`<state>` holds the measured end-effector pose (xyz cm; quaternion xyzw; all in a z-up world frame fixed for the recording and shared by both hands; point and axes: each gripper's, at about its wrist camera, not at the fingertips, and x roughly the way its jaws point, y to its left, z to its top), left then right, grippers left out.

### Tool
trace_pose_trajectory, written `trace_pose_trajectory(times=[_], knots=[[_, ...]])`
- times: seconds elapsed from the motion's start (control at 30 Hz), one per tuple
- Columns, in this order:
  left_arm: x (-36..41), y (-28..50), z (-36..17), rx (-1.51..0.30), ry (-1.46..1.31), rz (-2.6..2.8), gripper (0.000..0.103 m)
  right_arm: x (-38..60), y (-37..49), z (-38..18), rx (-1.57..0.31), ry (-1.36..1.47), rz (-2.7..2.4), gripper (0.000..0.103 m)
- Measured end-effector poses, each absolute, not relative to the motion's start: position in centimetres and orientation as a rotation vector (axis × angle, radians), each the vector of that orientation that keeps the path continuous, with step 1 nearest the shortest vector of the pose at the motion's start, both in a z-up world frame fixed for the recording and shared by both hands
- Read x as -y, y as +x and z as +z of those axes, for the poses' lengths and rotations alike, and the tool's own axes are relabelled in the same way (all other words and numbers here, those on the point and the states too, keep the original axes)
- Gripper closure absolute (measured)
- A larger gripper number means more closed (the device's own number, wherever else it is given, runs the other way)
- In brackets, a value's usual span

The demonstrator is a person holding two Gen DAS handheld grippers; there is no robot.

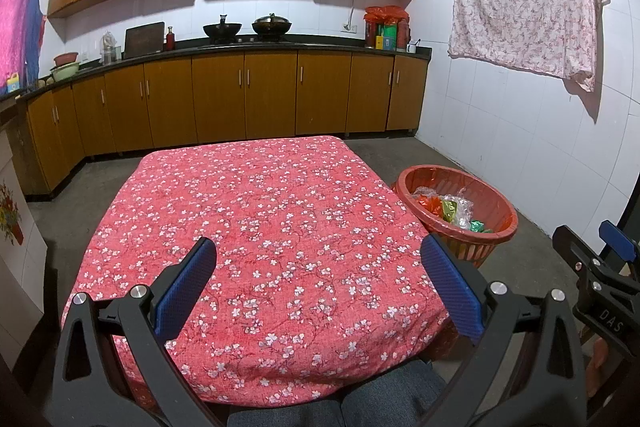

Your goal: Collect trash

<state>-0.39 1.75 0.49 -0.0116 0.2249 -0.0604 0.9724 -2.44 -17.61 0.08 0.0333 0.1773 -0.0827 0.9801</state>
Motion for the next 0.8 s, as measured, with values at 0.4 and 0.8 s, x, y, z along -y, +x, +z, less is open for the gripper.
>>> trace_pose_trajectory(times=[0.4, 0.8], knots=[[-1.72, -0.43, 0.52, -0.454, -0.024, -0.121, 0.002, 17.59, -2.54, 0.01, -0.358, 0.068, -0.167, 0.004], [-1.79, -0.4, 0.43, -0.453, -0.02, -0.119, 0.002, 17.67, -2.49, 0.07, -0.359, 0.068, -0.167, 0.004]])
